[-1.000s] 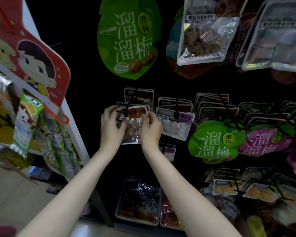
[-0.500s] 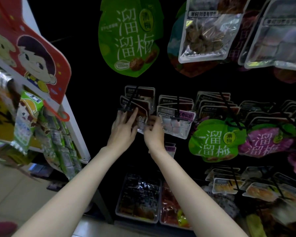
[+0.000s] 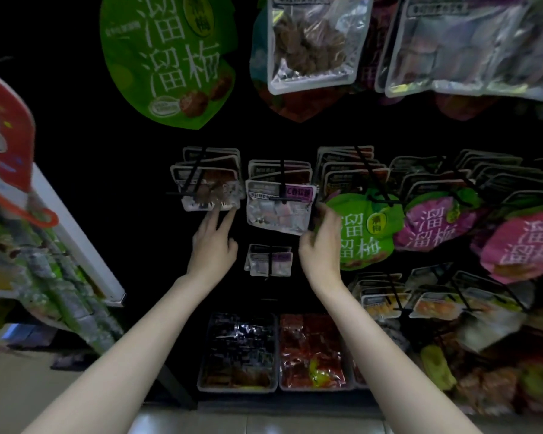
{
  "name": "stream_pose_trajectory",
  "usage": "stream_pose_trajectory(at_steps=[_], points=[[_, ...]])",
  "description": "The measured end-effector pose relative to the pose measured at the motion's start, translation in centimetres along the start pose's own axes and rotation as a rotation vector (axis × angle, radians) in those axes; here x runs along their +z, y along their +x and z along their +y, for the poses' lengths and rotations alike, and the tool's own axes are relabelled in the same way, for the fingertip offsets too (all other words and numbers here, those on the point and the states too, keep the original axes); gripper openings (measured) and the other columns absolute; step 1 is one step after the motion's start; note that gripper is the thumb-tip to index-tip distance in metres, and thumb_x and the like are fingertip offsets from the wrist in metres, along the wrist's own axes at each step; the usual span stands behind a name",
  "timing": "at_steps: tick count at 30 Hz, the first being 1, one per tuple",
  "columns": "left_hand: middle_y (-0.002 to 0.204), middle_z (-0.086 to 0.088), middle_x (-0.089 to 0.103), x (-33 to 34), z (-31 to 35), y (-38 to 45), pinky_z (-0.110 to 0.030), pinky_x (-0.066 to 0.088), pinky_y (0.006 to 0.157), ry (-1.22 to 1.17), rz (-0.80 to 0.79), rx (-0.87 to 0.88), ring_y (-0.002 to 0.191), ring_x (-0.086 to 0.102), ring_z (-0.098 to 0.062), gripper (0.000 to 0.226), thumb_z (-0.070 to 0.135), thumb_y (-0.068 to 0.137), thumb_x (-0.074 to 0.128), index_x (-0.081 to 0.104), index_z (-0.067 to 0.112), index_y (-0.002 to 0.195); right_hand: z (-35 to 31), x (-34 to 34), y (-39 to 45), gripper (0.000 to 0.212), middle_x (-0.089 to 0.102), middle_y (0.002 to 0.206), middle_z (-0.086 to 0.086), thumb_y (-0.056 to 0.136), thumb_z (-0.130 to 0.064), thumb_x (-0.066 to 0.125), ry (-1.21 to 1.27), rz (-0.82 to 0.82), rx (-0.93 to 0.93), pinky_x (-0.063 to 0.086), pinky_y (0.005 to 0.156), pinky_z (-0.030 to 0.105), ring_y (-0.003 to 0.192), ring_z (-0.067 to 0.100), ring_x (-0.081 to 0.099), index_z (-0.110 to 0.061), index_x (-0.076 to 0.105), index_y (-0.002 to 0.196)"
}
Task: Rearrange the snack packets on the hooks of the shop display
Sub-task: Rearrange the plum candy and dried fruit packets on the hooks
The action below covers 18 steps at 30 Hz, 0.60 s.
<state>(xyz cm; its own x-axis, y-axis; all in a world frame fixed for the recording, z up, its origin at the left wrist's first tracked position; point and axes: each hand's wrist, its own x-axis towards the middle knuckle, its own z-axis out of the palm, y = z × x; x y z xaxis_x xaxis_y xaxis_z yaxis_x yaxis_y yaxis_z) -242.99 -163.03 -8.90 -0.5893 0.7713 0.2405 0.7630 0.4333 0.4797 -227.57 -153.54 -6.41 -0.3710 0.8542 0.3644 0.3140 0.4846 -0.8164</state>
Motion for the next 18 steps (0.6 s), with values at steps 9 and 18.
stream_pose_trajectory(at_steps=[9, 18], points=[[0.157, 0.001, 0.010, -2.1, 1.3, -1.8, -0.027, 0.020, 0.113, -0.117, 0.068, 0.117, 0.142, 0.015, -0.019, 0.060, 0.008, 0.094, 0.043, 0.020, 0.022, 0.148, -0.9, -0.2, 4.1, 0.047, 0.059, 0.115, 0.008, 0.086, -0.010, 0.063, 0.044, -0.004, 0.046, 0.041, 0.092, 0.031, 0.115, 0.028, 0.050, -0.006, 0.047, 0.130], [0.145, -0.004, 0.037, -0.7, 1.7, -3.4, -0.032, 0.032, 0.111, -0.300, 0.141, 0.121, 0.132, 0.037, -0.017, 0.046, 0.004, 0.094, 0.043, 0.040, 0.012, 0.139, -1.7, -5.2, 2.6, 0.008, 0.058, 0.068, -0.002, 0.088, -0.004, 0.060, 0.278, -0.382, 0.021, 0.038, 0.058, 0.012, 0.054, -0.004, 0.049, -0.008, 0.065, 0.082]])
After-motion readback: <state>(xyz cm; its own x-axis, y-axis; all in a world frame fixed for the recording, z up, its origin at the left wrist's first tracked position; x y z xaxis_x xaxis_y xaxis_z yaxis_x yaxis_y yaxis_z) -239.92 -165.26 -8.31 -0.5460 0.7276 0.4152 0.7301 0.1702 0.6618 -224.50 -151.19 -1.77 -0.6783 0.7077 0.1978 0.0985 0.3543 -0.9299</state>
